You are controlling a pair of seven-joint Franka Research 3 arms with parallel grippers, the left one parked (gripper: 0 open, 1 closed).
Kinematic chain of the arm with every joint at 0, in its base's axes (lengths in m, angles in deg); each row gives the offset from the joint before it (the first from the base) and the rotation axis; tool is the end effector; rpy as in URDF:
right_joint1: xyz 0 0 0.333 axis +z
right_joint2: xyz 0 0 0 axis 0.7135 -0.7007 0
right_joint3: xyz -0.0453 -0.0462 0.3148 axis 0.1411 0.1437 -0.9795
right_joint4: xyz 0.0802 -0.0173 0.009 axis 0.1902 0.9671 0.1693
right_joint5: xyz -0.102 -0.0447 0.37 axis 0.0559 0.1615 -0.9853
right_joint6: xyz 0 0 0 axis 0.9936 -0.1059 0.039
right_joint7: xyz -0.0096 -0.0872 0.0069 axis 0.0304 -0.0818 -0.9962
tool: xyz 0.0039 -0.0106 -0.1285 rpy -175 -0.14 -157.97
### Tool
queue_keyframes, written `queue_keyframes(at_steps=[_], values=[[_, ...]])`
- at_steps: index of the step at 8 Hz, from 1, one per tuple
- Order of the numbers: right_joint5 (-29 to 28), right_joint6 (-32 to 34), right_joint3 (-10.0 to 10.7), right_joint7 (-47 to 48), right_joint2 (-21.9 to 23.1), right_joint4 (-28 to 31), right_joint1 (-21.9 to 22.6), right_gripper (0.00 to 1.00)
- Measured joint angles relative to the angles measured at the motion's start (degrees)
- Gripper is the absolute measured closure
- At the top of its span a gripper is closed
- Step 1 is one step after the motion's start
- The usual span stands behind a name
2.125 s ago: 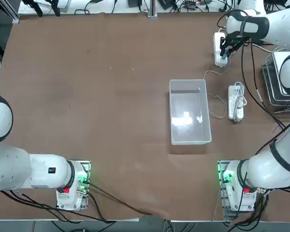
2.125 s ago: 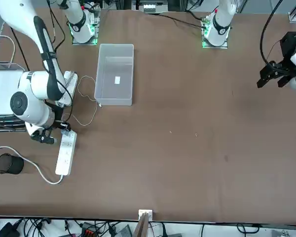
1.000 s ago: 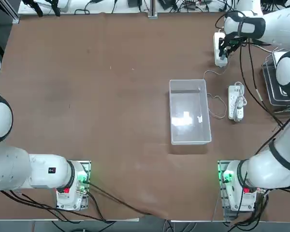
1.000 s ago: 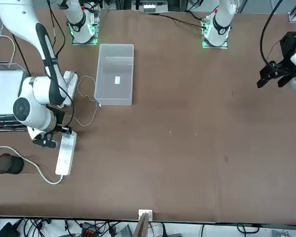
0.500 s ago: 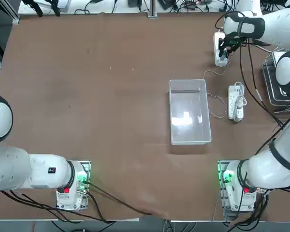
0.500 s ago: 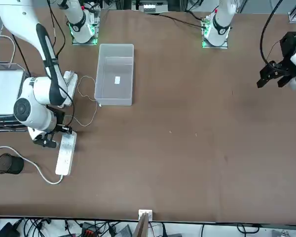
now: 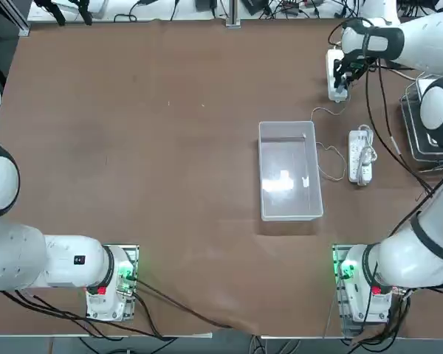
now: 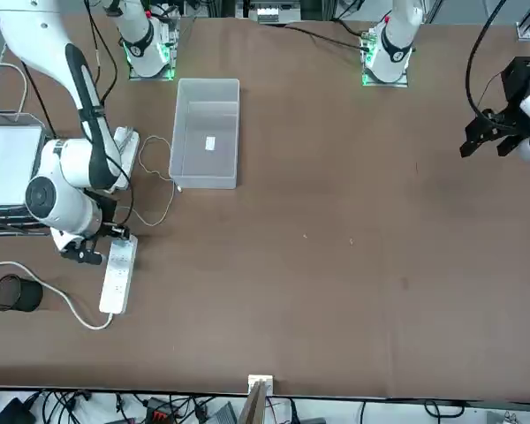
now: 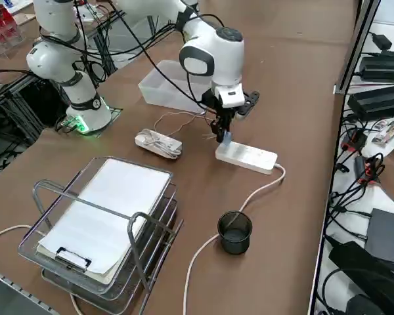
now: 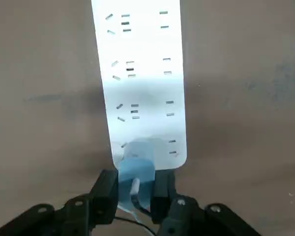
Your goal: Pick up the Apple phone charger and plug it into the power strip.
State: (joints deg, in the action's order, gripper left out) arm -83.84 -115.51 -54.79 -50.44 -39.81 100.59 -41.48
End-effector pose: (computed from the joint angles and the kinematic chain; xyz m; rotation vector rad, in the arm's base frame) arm 0.6323 0.0188 0.2408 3.0917 -0.2414 -0.1074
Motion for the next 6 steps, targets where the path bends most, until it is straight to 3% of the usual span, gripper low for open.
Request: queue_keyframes(at_steps=[6], values=[[0.00,-0.09,0.00,-0.41,-0.66,-1.11,0.00,0.63]])
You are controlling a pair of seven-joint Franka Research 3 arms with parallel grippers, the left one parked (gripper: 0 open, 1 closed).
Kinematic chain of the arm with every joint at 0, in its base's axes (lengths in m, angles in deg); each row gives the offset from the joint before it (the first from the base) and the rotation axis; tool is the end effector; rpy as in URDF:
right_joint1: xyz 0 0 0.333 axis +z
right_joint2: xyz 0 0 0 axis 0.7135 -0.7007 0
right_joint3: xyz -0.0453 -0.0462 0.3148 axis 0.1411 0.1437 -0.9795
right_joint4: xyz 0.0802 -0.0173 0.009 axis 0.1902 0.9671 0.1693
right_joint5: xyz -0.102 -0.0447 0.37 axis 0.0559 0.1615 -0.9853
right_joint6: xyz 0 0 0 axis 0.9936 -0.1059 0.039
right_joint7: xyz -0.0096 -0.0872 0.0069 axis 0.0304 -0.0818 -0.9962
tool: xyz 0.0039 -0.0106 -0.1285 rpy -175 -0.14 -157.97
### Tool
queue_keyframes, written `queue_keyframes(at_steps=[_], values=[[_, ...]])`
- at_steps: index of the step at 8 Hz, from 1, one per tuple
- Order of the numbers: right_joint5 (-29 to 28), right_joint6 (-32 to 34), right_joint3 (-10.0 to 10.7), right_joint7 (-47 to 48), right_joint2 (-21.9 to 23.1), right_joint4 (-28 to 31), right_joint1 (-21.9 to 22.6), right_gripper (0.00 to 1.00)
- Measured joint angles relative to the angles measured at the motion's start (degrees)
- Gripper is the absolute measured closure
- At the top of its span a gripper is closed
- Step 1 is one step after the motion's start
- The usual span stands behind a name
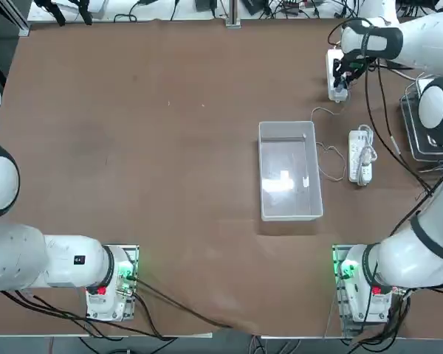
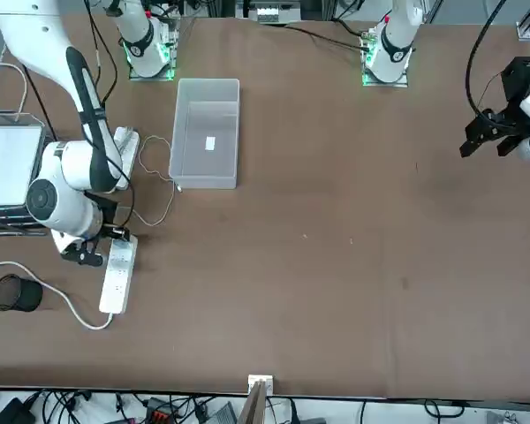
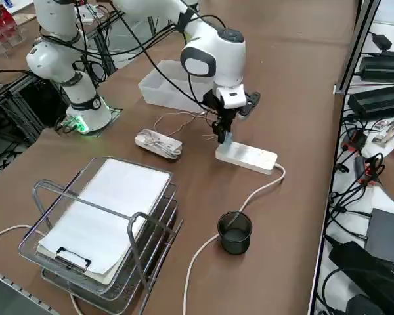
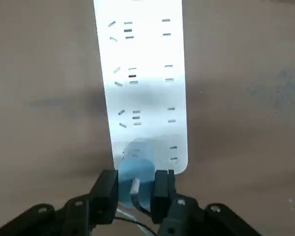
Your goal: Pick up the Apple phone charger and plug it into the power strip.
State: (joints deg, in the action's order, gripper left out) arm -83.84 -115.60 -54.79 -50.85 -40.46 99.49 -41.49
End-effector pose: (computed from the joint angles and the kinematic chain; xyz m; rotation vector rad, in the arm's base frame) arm 0.6379 0.0190 0.2416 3.0939 -0.2303 -0.0930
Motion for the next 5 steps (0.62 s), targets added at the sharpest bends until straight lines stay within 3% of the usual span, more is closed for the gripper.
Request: queue_keyframes(at_steps=[5], values=[[0.00,0.02,0.02,-0.03,-0.24,-0.23,-0.05,0.63]])
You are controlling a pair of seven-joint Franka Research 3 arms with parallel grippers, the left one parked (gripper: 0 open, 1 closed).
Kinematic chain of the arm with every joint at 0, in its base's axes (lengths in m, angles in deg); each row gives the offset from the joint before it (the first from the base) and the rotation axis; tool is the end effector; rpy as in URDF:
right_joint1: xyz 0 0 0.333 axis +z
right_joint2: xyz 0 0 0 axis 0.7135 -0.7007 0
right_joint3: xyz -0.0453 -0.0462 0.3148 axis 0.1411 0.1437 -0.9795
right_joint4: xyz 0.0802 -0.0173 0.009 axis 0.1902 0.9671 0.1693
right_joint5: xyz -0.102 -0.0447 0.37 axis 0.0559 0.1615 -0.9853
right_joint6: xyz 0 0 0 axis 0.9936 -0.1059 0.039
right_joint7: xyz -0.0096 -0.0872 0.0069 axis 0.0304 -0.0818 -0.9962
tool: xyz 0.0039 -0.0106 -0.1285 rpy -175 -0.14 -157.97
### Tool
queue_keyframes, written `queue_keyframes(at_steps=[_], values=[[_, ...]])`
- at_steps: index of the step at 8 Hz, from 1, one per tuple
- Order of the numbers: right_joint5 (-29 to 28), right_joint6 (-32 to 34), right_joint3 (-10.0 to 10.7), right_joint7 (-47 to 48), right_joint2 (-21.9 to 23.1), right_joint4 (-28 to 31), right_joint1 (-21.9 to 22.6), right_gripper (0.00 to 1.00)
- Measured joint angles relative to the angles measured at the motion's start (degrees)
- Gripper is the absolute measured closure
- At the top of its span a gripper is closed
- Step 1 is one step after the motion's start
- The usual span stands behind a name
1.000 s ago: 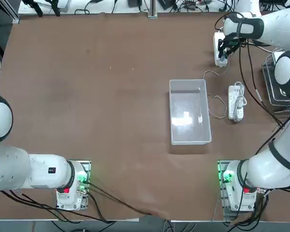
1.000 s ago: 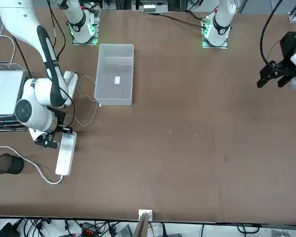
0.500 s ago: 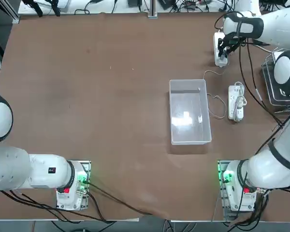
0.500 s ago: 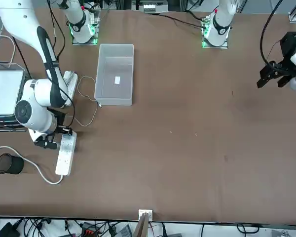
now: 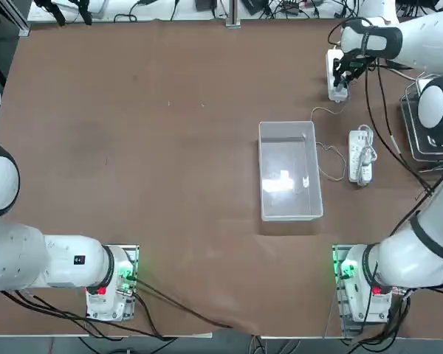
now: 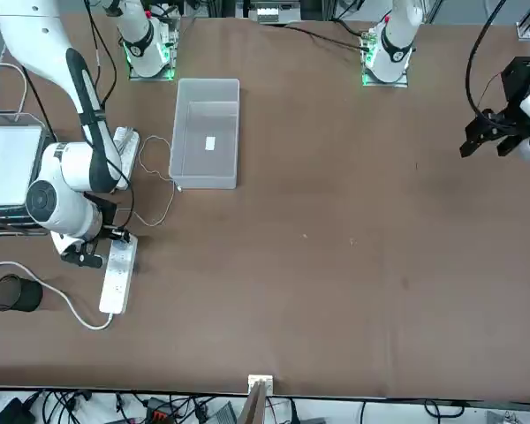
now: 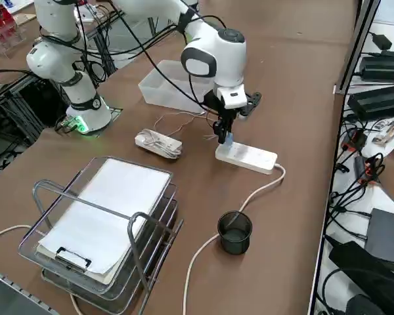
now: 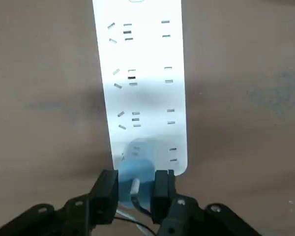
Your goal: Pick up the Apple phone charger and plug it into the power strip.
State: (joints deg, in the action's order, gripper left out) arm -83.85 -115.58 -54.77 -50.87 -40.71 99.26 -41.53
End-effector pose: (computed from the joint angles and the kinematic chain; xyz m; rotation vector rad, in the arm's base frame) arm 0.6388 0.0184 0.2405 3.0935 -0.2313 -0.0941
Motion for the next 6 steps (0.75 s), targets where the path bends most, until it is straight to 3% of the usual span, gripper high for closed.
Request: queue_keyframes(at_steps=[6], values=[[-0.01,0.08,-0.01,-0.02,-0.02,0.00,0.01,0.63]])
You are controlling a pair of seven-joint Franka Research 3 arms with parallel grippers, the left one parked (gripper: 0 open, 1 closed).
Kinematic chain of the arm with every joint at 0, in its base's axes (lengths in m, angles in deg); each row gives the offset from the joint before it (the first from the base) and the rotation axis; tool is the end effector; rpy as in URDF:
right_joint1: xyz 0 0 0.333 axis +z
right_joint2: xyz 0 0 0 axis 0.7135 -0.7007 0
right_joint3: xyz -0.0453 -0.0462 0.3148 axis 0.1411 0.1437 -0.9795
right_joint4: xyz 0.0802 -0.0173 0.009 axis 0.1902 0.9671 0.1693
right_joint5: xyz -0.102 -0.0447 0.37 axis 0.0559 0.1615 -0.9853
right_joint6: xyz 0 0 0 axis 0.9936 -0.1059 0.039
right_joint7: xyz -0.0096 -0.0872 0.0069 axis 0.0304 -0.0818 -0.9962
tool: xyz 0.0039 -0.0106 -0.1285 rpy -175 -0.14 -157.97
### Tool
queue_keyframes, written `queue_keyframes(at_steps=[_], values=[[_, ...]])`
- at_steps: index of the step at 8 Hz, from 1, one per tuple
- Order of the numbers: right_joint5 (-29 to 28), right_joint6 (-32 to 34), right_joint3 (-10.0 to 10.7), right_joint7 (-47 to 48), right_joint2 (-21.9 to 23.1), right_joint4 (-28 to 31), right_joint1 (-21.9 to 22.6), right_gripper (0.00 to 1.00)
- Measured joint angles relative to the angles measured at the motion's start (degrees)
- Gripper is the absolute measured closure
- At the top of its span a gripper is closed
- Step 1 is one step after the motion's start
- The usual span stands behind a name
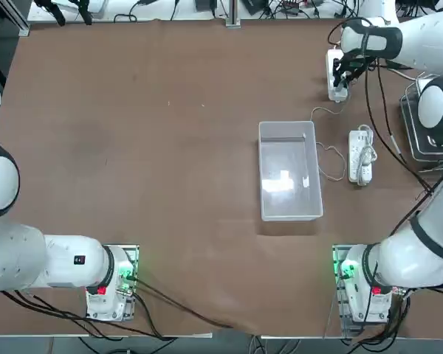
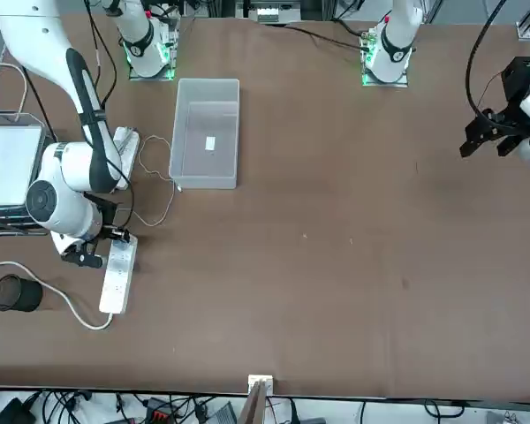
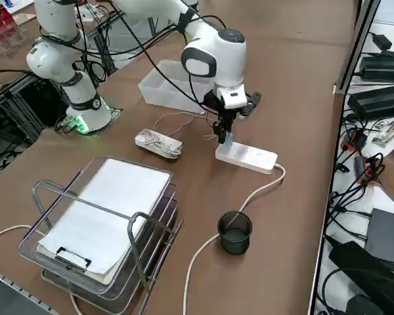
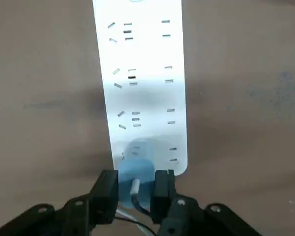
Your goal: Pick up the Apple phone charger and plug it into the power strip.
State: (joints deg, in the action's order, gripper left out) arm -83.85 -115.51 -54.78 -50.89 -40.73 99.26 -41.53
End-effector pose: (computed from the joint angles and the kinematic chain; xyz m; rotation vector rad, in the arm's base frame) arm 0.6386 0.0185 0.2401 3.0934 -0.2305 -0.0965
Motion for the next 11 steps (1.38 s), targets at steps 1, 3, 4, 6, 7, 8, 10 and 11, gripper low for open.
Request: queue_keyframes(at_steps=[1,3,4,6,7,8,10,11], values=[[0.00,0.02,-0.01,0.00,0.00,0.00,0.00,0.63],[0.00,0.05,-0.01,0.00,-0.01,0.00,0.02,0.63],[0.00,0.05,-0.01,0.00,-0.01,0.00,0.02,0.63],[0.00,0.07,-0.02,0.00,-0.01,0.00,0.02,0.63],[0.00,0.08,-0.03,0.00,-0.01,0.00,0.02,0.63],[0.00,0.08,-0.03,0.00,-0.01,0.00,0.02,0.63],[-0.13,0.07,-0.03,0.00,-0.01,0.00,0.03,0.63],[-0.38,0.07,-0.03,-0.01,-0.02,0.00,0.03,0.63]])
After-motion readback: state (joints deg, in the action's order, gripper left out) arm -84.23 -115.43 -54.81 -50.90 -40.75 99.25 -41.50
